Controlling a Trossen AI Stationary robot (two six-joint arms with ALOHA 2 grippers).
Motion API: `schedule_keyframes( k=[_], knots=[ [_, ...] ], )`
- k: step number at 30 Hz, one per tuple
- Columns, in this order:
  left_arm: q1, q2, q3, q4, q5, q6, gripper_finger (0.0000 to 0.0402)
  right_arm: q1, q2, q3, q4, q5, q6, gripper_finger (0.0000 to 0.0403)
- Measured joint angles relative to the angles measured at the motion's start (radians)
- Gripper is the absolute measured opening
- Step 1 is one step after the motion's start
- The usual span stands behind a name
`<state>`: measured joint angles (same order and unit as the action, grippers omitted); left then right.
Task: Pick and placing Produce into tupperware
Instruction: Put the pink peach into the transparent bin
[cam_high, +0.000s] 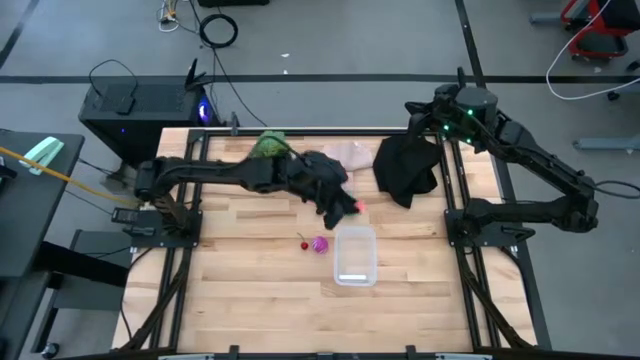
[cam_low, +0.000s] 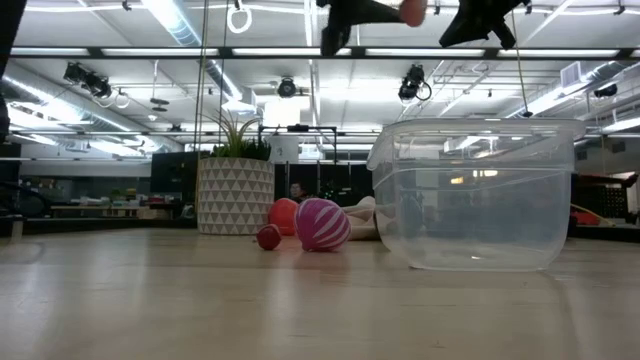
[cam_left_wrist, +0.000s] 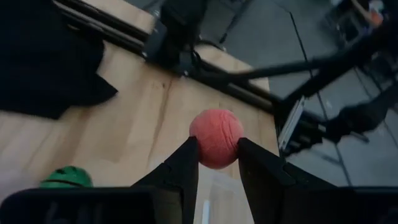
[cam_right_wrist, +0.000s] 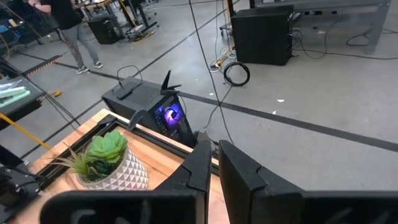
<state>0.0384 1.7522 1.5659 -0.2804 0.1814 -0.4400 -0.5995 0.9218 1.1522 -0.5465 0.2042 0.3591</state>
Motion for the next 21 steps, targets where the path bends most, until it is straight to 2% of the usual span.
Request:
schedule_keyframes(
  k=[9,18,21],
  knots=[
    [-0.034,0.13,0.0,-0.001,-0.003,0.06,0.0114,-0.047,-0.001,0.0,0.0,-0.064,-0.022,0.0038],
    [-0.072,0.214,0.0,0.021,0.0,0.102,0.0111,-0.048,-0.001,0.0,0.0,-0.075,-0.04,0.0038],
    [-0.076,0.214,0.059,-0.026,-0.001,0.162,0.0112,-0.048,-0.001,0.0,-0.009,-0.075,-0.04,0.0038]
  ],
)
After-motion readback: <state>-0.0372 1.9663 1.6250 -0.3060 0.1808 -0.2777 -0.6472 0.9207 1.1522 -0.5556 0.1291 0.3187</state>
